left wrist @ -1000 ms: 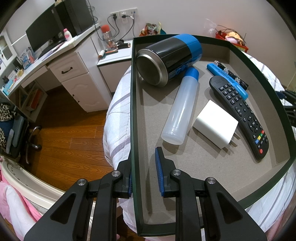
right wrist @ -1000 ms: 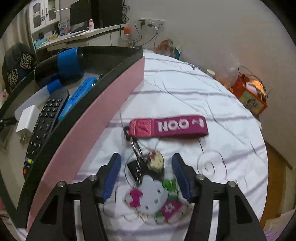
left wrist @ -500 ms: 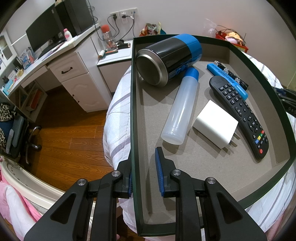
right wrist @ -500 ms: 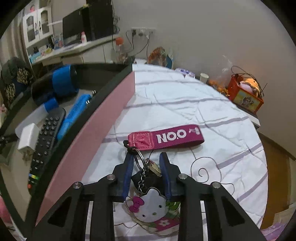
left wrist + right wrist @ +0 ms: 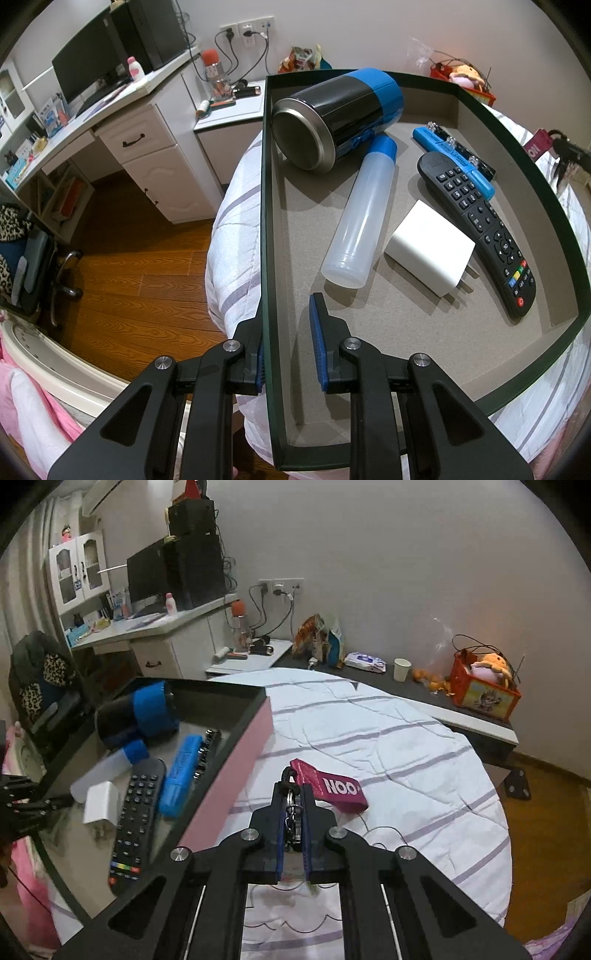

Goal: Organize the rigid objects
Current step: 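Carry the keyring into the tray and open the right gripper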

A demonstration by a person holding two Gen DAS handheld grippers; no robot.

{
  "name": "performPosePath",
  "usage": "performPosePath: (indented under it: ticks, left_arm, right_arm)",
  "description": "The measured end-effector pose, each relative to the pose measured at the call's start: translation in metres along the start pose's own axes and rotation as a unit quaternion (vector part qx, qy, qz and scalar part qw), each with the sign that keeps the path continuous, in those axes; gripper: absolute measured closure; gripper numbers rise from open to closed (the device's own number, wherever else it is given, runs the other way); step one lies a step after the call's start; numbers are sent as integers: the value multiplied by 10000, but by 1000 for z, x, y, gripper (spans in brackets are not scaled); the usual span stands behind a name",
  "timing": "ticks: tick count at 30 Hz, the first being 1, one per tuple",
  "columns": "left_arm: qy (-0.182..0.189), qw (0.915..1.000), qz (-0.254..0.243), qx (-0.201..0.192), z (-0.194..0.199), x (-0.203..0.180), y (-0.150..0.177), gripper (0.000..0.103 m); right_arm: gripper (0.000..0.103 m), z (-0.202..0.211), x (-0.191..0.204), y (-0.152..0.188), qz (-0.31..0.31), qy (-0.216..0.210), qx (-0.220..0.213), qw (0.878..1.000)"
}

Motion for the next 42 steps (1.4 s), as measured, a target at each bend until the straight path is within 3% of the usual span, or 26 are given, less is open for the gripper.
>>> performPosePath:
  ticks: [13, 19, 26, 31, 36, 39, 41, 42]
  left_arm:
    - [-1, 10000, 7, -2, 0, -1, -1, 85]
    - [3, 10000, 5, -3, 0, -1, -1, 85]
    - [4, 10000, 2, -2, 0, -2, -1, 85]
    - [13, 10000, 3, -1, 0, -3, -1, 85]
    - [39, 10000, -7, -6, 0, -7, -3, 85]
    - [40, 10000, -3, -6, 0, -6, -3, 85]
    - [42, 10000, -3, -7, 1, -6, -3, 85]
    - [42, 10000, -1, -6, 1, -7, -4, 85]
  right_arm:
    - [96, 23, 46, -61, 366, -340, -677, 9965]
    - [96, -11, 75, -89, 551, -563, -560, 9953]
    - [96, -68, 82, -99, 521, -577, -250, 9967]
    - [96, -103, 72, -86, 659, -69, 131, 9977]
    - [94, -107, 64, -72, 926, 544, 343, 9936]
    - [86, -104, 65, -68, 1032, 674, 372, 9917]
    - [64, -101, 65, -66, 1035, 698, 398, 9914]
    - [61, -98, 65, -65, 1068, 732, 397, 9908]
Point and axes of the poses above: each gripper's, at about its wrist camera, not at the fingertips, and z roughly against the way its jaws point, x to its left, y to its underside, the point moved 8 cm from there along -z, roughly the way its jaws point, and after that the axes turned 14 degrees about -y, right-handed, at the moved point
